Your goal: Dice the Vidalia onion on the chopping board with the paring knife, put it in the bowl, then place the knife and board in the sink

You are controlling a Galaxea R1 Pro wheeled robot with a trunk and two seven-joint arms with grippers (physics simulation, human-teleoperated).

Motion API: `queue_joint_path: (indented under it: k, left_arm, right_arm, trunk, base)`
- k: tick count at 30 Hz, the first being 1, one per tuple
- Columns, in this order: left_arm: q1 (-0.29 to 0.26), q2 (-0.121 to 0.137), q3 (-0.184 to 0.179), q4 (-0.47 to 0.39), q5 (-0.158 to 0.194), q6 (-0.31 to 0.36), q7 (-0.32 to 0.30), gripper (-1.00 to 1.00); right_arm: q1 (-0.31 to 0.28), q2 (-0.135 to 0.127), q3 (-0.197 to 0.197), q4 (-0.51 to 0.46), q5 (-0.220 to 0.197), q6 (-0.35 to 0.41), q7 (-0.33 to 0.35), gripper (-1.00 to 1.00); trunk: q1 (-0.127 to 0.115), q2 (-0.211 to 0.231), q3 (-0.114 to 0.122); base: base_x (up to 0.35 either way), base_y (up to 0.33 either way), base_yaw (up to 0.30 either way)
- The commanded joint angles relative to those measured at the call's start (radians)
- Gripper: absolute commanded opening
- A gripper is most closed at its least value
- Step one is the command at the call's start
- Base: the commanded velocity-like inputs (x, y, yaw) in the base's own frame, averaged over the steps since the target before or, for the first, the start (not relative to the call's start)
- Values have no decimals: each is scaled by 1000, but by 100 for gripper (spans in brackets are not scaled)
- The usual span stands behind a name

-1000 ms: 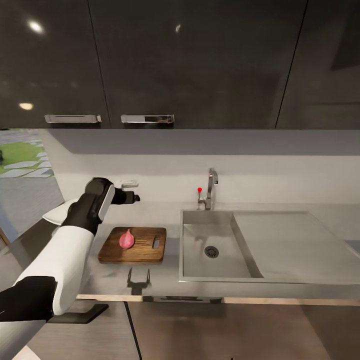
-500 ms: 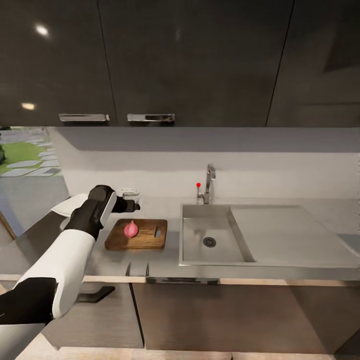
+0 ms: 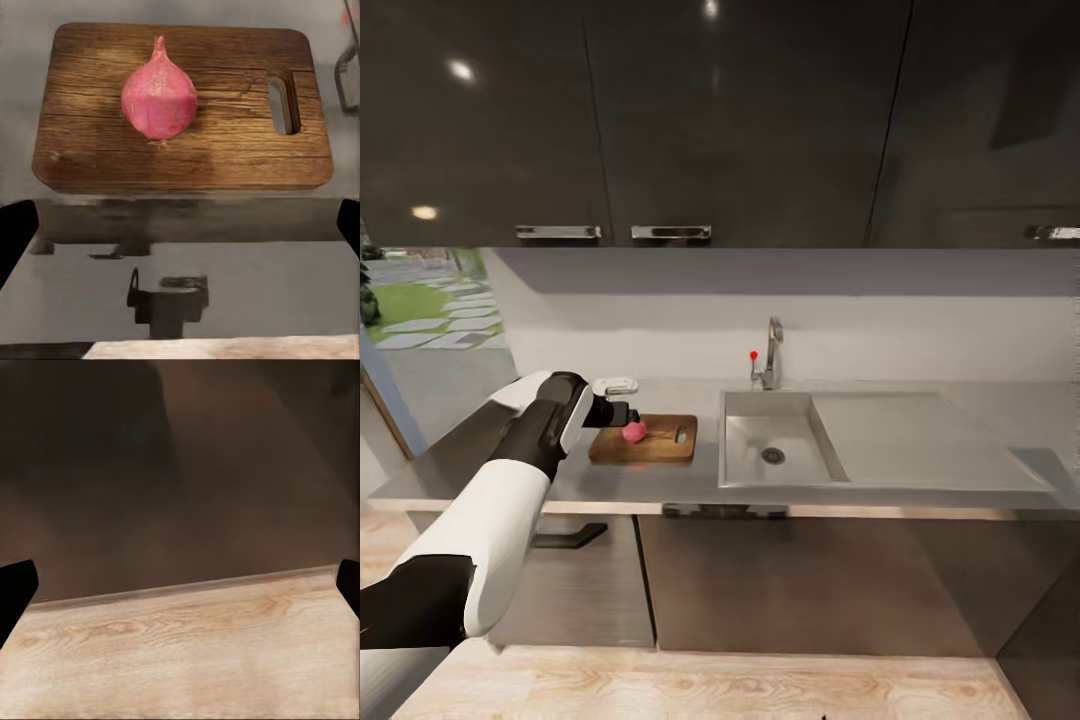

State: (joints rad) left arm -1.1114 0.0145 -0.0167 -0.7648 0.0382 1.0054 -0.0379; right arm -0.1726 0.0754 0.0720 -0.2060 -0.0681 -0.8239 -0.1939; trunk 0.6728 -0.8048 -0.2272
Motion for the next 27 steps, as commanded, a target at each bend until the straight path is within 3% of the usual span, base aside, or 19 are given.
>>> queue_joint_path:
  k: [1, 27]
  left_arm:
    - [-1, 1, -2, 3, 3, 4, 0, 100]
    - [-1, -1, -2, 39, 2, 3, -2, 100]
  right_arm:
    - [-1, 0, 8, 0, -7, -3, -4, 100]
    - [-1, 0, 8, 0, -7, -3, -4, 100]
  trunk:
    - [0, -1, -1]
    - [0, -1, -1]
  base:
    - [-337, 0, 0]
    - [-337, 0, 0]
